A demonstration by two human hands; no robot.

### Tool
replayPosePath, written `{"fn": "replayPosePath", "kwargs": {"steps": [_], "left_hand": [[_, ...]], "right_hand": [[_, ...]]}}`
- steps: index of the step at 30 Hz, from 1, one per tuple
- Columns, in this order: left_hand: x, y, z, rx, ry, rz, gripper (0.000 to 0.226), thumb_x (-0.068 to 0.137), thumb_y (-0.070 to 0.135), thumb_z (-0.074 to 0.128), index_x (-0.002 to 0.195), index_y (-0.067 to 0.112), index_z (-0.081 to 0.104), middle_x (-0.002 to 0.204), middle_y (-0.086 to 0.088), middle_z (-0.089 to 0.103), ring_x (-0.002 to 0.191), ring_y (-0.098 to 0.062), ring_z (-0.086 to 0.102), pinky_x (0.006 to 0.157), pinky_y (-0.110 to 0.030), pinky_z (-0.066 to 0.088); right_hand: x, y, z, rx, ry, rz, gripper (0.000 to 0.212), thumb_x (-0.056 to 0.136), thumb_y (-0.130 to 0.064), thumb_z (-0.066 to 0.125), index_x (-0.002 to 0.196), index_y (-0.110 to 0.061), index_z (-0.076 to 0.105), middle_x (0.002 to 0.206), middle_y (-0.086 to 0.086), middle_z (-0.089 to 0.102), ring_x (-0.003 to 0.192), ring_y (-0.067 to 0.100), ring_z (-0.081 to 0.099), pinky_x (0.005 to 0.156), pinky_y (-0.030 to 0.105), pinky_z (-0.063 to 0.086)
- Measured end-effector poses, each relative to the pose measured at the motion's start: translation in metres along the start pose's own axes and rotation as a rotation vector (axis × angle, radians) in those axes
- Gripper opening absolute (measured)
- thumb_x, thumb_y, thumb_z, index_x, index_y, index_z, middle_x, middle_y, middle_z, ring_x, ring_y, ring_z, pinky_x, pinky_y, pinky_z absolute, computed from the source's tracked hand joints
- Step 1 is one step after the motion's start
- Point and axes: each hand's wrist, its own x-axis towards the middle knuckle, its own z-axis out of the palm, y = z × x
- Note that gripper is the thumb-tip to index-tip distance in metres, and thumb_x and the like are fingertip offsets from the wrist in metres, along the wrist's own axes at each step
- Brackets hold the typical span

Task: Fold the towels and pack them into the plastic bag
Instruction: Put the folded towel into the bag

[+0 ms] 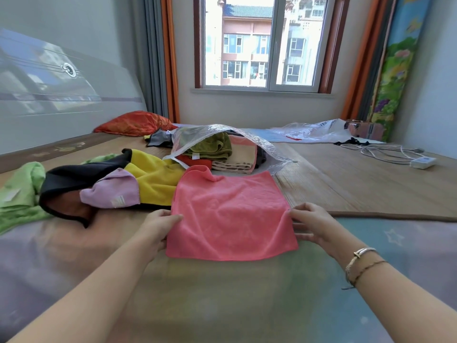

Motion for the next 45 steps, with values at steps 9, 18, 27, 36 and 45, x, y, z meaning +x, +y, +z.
{"fn": "replayPosePath", "kwargs": {"steps": [9,18,27,36,45], "left_hand": [[-0.006,0.022,0.004,-0.105,0.043,0.050,0.004,0.090,0.014,0.063,0.087,0.012,0.062,0.087,-0.007,0.063,0.075,-0.019,0.058,0.063,-0.028,0.046],[-0.060,0.104,-0.020,-0.416,-0.155,0.490,0.034,0.090,0.027,0.061,0.116,0.005,0.066,0.109,-0.008,0.066,0.094,-0.016,0.060,0.079,-0.031,0.045],[-0.019,0.128,0.000,-0.342,-0.094,0.354,0.021,0.098,0.019,0.053,0.110,0.007,0.065,0.084,-0.003,0.068,0.069,-0.011,0.060,0.049,-0.017,0.050],[0.019,0.083,0.007,-0.193,-0.002,0.057,0.023,0.095,0.002,0.054,0.072,0.006,0.053,0.034,0.002,0.051,0.026,-0.004,0.047,0.029,-0.012,0.036],[0.016,0.037,-0.016,0.344,0.033,0.078,0.012,0.091,0.012,0.063,0.083,0.004,0.062,0.044,-0.003,0.041,0.027,-0.008,0.033,0.034,-0.011,0.023]], "right_hand": [[0.011,-0.006,0.013,0.238,0.089,-0.114,0.019,0.086,0.006,0.059,0.090,-0.011,0.051,0.081,0.009,0.059,0.069,0.018,0.055,0.058,0.027,0.045],[-0.044,-0.081,-0.014,0.824,-0.069,-0.479,0.027,0.090,0.007,0.044,0.092,-0.018,0.051,0.079,0.003,0.064,0.066,0.013,0.058,0.056,0.023,0.049],[0.005,-0.106,-0.004,0.731,0.018,-0.399,0.028,0.092,0.005,0.044,0.098,-0.022,0.052,0.077,0.001,0.059,0.061,0.012,0.051,0.044,0.019,0.042],[0.046,-0.066,0.003,0.396,0.148,-0.018,0.033,0.086,0.014,0.039,0.082,-0.015,0.052,0.072,0.009,0.052,0.044,0.016,0.054,0.035,0.021,0.047],[0.025,-0.030,-0.003,-0.146,0.134,0.019,0.019,0.086,0.008,0.053,0.090,-0.011,0.055,0.083,0.011,0.058,0.063,0.020,0.054,0.049,0.030,0.051]]}}
